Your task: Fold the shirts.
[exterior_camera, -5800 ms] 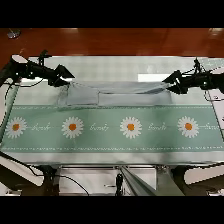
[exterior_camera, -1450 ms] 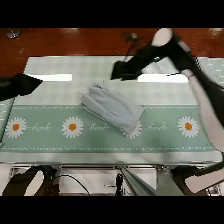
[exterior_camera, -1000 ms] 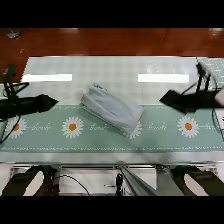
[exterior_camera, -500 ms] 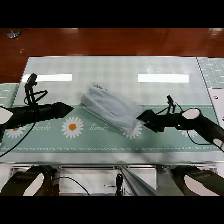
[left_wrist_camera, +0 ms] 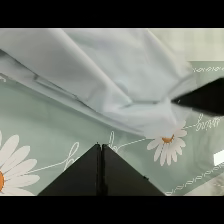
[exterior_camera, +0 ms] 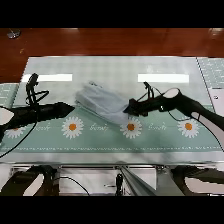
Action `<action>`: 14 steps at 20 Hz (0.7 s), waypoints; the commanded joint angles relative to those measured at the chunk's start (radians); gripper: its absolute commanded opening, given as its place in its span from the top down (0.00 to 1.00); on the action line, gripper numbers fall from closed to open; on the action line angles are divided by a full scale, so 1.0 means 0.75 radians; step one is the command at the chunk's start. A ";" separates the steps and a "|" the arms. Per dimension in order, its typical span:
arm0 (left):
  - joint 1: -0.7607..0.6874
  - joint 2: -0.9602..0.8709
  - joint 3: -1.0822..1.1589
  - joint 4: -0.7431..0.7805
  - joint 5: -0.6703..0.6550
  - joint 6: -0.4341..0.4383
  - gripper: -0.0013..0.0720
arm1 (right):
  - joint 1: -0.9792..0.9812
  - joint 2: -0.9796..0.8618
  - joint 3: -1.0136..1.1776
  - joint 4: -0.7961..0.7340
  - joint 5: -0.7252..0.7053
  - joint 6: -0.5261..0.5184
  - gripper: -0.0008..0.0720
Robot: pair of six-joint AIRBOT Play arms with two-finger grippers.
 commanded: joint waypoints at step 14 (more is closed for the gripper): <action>-0.001 0.000 -0.001 -0.001 -0.006 -0.001 0.95 | -0.467 0.021 1.497 -0.807 0.925 0.482 0.95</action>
